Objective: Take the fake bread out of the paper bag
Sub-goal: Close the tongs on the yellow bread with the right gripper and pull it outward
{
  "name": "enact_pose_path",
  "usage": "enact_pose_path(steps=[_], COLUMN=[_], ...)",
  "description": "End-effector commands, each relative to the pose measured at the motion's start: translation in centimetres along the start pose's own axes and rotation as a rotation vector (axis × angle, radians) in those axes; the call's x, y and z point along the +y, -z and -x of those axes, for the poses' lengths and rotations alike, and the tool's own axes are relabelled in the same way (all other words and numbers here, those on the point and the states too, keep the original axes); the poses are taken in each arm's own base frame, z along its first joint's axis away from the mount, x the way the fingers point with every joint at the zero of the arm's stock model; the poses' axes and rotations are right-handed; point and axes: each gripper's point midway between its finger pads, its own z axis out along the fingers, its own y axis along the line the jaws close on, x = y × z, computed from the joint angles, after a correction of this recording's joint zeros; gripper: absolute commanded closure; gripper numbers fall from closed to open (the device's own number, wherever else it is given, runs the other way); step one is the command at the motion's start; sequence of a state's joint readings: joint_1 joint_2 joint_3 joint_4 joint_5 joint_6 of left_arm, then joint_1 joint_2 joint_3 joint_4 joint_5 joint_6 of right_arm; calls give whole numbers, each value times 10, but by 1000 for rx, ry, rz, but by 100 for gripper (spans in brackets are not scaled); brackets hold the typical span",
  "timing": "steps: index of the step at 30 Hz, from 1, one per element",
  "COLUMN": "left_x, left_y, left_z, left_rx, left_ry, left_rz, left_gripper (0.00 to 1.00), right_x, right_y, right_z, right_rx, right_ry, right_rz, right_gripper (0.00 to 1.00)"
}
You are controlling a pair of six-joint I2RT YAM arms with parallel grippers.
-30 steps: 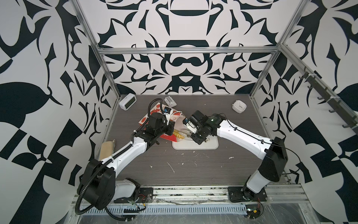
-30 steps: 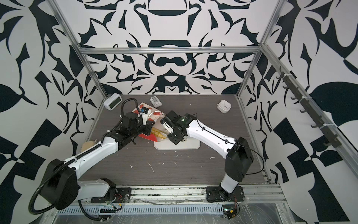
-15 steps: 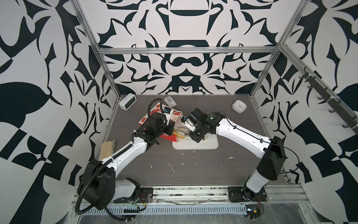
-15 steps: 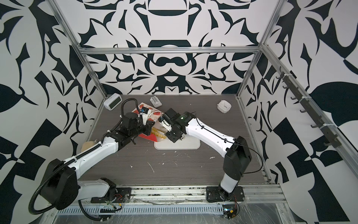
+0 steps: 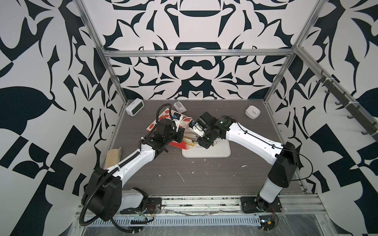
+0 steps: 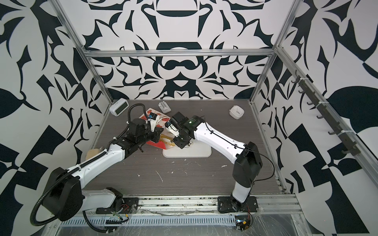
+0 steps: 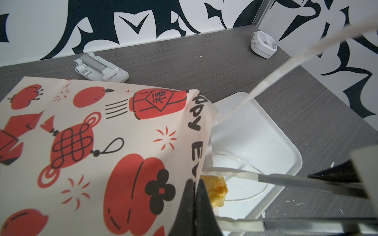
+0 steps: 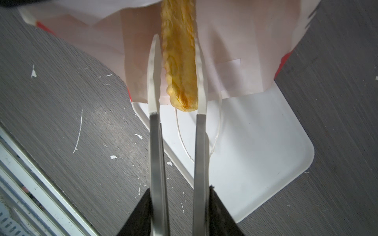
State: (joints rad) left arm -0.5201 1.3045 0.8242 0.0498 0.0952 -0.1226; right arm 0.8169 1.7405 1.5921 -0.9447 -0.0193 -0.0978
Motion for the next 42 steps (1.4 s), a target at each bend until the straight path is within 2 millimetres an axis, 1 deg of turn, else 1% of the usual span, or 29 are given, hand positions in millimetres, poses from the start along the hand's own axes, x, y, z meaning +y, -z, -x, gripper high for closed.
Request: enact_pose_path(steps=[1, 7, 14, 16, 19, 22, 26, 29, 33, 36, 39, 42], left_x=[-7, -7, -8, -8, -7, -7, -7, -6, -4, -3, -2, 0], left_y=[0, -2, -1, -1, -1, 0, 0, -1, -5, -6, -6, -5], left_z=[5, 4, 6, 6, 5, 5, 5, 4, 1, -1, -2, -2], left_rx=[-22, -17, -22, -21, -18, -19, -20, -19, -14, -11, -11, -15], left_ry=[-9, -8, -10, -11, -10, -11, -12, -10, -8, -8, -9, -7], left_rz=[-33, -36, -37, -37, -35, -34, -31, -27, -19, -17, -11, -5], left_gripper=[96, 96, 96, 96, 96, 96, 96, 96, 96, 95, 95, 95], right_x=[0, -1, -7, -7, -7, -8, -9, -8, -3, -6, -9, -8], right_y=[12, 4, -5, -10, -13, -13, -5, 6, 21, 26, 32, 41], right_z=[12, 10, 6, 5, 1, -1, 1, 4, 4, -6, -21, -35], right_rx=[-37, -2, 52, 69, 89, 97, 76, 44, 10, 21, 32, 10], right_ry=[20, 36, 46, 46, 42, 38, 20, -2, -80, -146, -217, -284], right_rz=[2, 2, -26, -25, -26, -32, -41, -31, 45, 82, 109, 143], right_gripper=[57, 55, 55, 57, 65, 71, 76, 77, 77, 77, 77, 77])
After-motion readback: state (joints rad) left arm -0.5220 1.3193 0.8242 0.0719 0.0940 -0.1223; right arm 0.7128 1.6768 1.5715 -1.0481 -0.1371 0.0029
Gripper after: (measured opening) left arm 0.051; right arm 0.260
